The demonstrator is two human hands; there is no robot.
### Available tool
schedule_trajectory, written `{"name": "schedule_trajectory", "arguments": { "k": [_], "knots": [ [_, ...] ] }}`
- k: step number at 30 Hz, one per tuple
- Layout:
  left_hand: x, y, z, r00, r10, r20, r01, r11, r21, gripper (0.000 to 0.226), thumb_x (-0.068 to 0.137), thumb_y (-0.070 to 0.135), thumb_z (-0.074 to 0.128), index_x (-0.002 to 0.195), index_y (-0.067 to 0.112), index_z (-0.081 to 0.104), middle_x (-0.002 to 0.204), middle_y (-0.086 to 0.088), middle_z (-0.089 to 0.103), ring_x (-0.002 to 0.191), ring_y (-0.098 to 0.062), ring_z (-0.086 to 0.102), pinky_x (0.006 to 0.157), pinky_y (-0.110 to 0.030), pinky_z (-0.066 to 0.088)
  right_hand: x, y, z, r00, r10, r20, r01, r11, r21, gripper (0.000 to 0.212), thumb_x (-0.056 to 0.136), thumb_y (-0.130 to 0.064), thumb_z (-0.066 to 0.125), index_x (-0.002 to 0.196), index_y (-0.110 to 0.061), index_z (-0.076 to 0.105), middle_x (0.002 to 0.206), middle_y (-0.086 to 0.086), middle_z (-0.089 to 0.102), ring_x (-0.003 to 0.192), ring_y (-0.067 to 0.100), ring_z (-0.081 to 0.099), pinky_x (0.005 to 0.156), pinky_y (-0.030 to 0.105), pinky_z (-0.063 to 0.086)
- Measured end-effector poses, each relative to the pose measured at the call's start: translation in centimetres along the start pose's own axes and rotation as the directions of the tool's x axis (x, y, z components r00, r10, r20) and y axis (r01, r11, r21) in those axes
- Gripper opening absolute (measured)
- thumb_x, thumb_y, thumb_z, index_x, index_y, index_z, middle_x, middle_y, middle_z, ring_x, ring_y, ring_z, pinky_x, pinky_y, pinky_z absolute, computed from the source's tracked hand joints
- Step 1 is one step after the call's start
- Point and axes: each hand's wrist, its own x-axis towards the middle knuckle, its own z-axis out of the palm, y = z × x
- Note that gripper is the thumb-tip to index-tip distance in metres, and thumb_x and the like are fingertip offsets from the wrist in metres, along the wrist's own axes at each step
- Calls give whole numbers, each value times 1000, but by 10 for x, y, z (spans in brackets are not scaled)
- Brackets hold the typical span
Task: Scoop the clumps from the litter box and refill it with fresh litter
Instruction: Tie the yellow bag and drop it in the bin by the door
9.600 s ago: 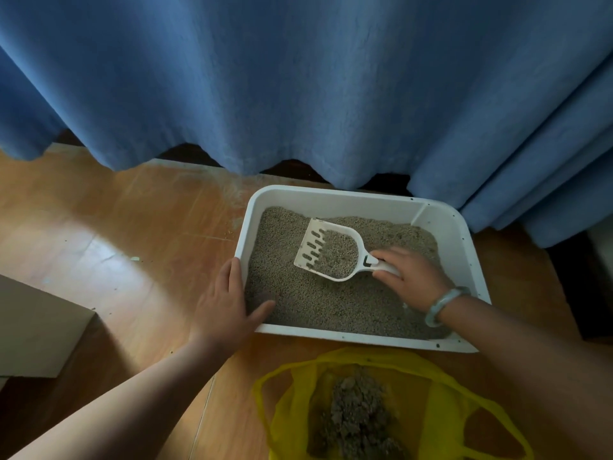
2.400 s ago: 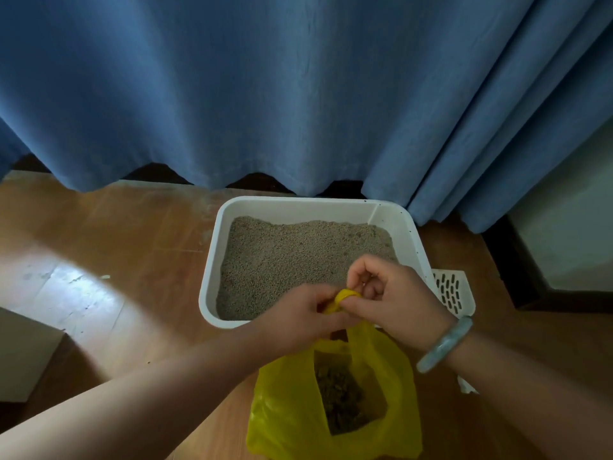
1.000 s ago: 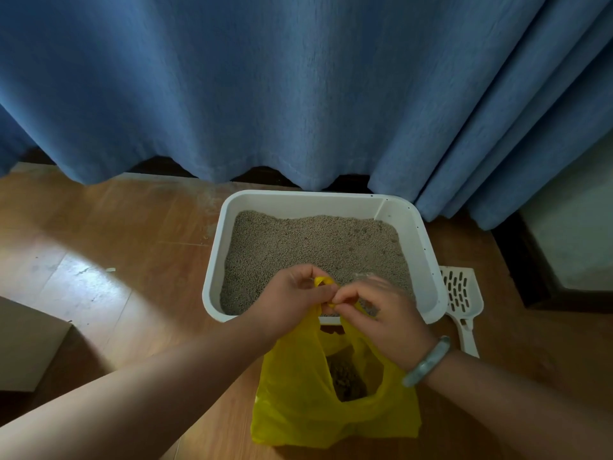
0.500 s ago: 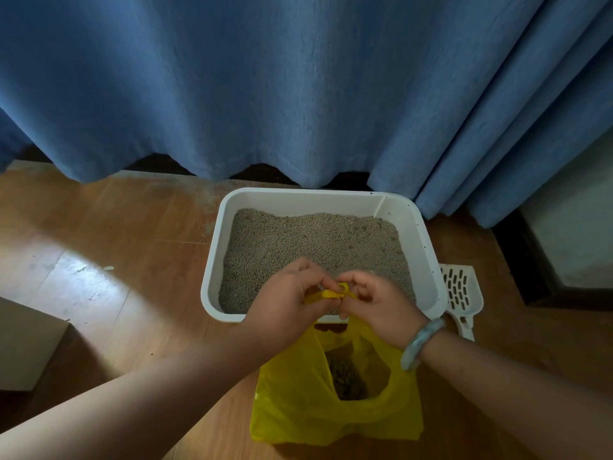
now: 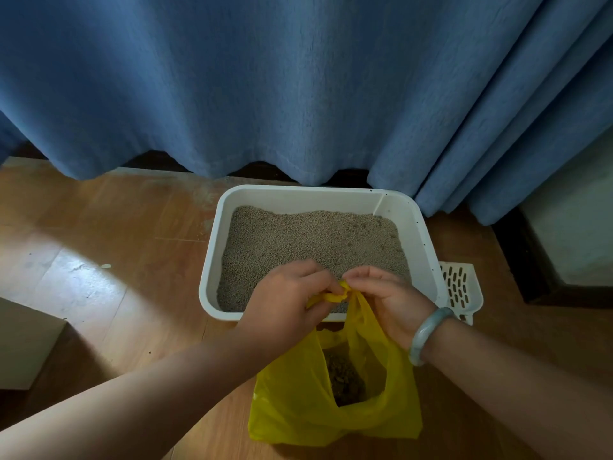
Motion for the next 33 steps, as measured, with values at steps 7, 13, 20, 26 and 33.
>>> {"name": "schedule_trajectory", "arguments": {
  "k": [7, 13, 20, 26, 33],
  "knots": [
    [0, -7, -1, 986, -144, 86, 154, 980, -128, 19, 76, 42, 61, 84, 26, 68, 76, 15, 60, 73, -1, 58, 65, -30, 49, 8, 6, -4, 992, -1, -129, 4, 1000, 22, 14, 80, 0, 63, 82, -13, 61, 63, 1, 63, 51, 10, 56, 53, 26, 45],
    [-3, -24, 1, 944, -293, 152, 310, 945, -105, 15, 73, 41, 63, 76, 27, 68, 72, 13, 60, 72, -3, 57, 65, -33, 48, 15, 18, -13, 966, -126, -225, 94, 985, -147, 19, 84, -3, 65, 85, -17, 53, 79, 4, 69, 70, 20, 60, 68, 34, 48],
    [-14, -39, -3, 891, -410, 194, 443, 878, -180, 13, 77, 39, 67, 67, 41, 59, 73, 14, 62, 72, -2, 58, 66, -29, 48, 13, 21, -29, 873, -467, -143, 262, 696, -669, 14, 93, -9, 53, 101, -20, 56, 90, -2, 57, 84, 11, 55, 72, 19, 43],
    [11, -9, -13, 891, -410, 193, 448, 732, -514, 19, 78, 33, 72, 66, 24, 60, 86, -3, 57, 80, -7, 54, 74, -22, 44, 20, 12, -31, 879, -477, -13, 269, 517, -812, 14, 95, -15, 52, 96, -14, 65, 82, -7, 56, 74, 5, 51, 69, 17, 42],
    [31, 38, -12, 875, -331, 353, 465, 372, -803, 15, 84, 0, 61, 73, 2, 51, 101, -31, 65, 92, -21, 64, 81, -24, 50, 8, -16, -1, 1000, -23, 2, 21, 965, 260, 15, 93, -18, 50, 82, -10, 55, 70, 7, 62, 64, 18, 59, 58, 28, 53]
  ]
}}
